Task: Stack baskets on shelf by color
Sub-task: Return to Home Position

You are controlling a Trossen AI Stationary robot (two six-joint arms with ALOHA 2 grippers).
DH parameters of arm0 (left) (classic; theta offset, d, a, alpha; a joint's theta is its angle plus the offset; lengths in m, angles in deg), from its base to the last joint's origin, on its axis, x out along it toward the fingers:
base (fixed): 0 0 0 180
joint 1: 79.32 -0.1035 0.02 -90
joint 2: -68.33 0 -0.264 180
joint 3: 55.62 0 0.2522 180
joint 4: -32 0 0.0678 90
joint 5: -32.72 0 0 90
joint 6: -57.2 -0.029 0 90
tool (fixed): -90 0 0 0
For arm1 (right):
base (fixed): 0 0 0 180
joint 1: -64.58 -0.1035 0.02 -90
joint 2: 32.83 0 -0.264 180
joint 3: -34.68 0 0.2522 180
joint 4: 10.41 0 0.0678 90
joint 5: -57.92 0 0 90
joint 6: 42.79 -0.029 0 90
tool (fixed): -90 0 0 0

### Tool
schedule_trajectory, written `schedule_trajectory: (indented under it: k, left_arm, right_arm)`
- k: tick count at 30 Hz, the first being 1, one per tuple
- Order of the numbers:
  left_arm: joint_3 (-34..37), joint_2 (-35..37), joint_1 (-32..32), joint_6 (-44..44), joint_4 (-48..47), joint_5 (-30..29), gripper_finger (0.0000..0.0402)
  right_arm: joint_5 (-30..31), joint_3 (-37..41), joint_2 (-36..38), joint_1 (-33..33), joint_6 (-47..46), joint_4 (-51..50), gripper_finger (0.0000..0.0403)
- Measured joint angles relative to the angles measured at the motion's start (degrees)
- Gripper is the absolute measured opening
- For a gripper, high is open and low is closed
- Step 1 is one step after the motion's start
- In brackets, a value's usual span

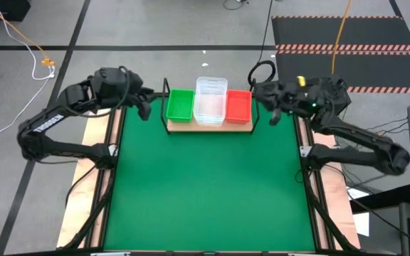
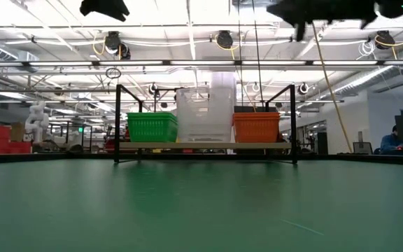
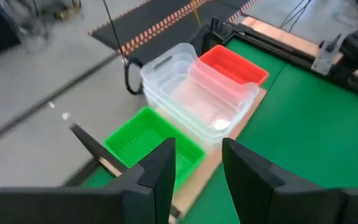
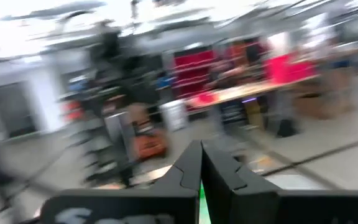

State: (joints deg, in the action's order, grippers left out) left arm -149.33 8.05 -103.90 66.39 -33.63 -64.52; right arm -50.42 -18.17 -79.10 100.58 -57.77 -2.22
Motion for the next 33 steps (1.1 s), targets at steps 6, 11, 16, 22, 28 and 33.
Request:
schedule_trajectory:
  k: [6, 11, 16, 22, 28, 33]
  left_arm:
    - [4.19, 3.27, -3.92, -5.86, 9.03, 3.17, 0.0096]
    - [15.72, 7.7, -5.4, -5.48, 24.14, 14.07, 0.0053]
    - [27.2, 10.86, -5.42, -5.08, 27.65, 14.7, 0.001]
    - [32.09, 14.2, -5.42, -6.61, 38.55, 14.7, 0.0014]
    - [31.74, 14.97, -5.71, -21.03, 46.62, 14.3, 0.0004]
    - [31.74, 14.59, -6.92, -22.08, 46.99, 14.13, 0.0012]
  right_arm:
    - [-2.66, -4.27, -7.61, -15.19, 2.93, -0.09, 0.0]
    - [-2.82, -4.39, -8.14, -24.04, 9.46, -2.38, 0.0]
    - [3.6, -3.55, -1.06, -28.88, 22.29, -21.37, 0.0]
    - [23.5, -14.77, 6.64, -29.27, 12.55, -10.39, 0.0]
    - [10.74, -21.34, -13.73, -28.21, 6.47, -1.74, 0.0]
    - [-6.04, -39.17, -33.47, -24.78, 1.71, -2.57, 0.0]
